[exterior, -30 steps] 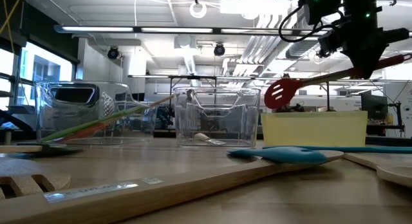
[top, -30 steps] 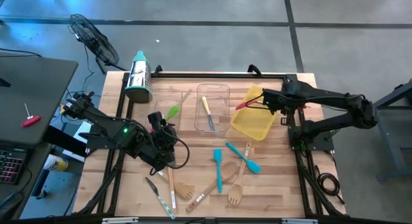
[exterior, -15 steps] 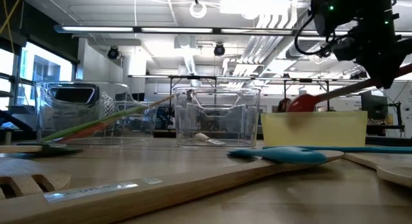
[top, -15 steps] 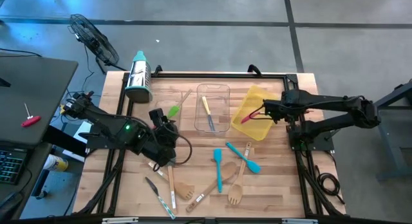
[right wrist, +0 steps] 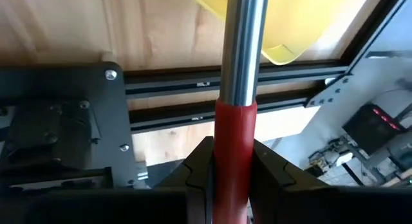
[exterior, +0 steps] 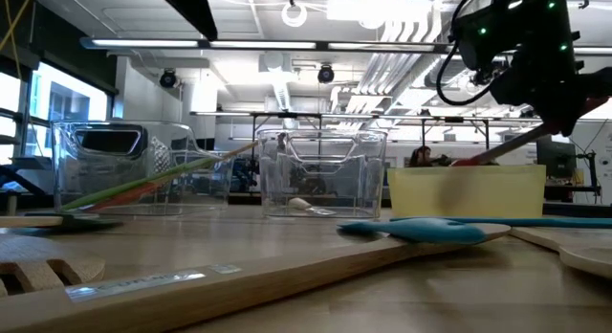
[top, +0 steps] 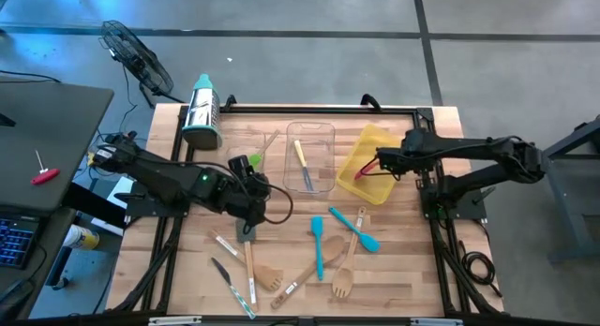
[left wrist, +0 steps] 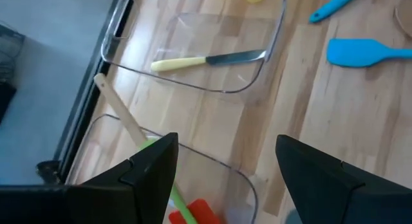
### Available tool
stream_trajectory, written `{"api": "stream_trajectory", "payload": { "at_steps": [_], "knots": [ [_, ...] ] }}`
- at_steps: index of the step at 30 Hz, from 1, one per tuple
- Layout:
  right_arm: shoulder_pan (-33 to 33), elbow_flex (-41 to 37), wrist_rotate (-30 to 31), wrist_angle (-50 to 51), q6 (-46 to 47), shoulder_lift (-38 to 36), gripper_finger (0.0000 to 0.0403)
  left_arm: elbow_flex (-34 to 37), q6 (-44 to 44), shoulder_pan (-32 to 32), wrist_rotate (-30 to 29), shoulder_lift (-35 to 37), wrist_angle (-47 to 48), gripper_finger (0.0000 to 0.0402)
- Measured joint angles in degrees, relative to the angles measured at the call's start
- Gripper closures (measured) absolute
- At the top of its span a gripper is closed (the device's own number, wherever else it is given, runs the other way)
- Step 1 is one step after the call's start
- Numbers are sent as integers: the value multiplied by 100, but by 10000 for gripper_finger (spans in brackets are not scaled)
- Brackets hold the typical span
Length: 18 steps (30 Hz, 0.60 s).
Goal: Pick & Place Kitchen Items
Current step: Put the red slotted spoon into the yellow bin
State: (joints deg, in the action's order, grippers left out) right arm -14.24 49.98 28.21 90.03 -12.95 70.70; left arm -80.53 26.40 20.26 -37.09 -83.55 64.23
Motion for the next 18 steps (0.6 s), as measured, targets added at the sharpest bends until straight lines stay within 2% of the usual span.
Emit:
{"api": "stream_trajectory", "payload": {
  "at_steps": [9,18],
  "knots": [
    [117,0,22,-11,80,-300,351,-25,-317,-142,34,2,-189,146],
    [423,0,-11,-732,-334,-313,352,-27,-517,-157,81,2,-378,146]
  ]
}}
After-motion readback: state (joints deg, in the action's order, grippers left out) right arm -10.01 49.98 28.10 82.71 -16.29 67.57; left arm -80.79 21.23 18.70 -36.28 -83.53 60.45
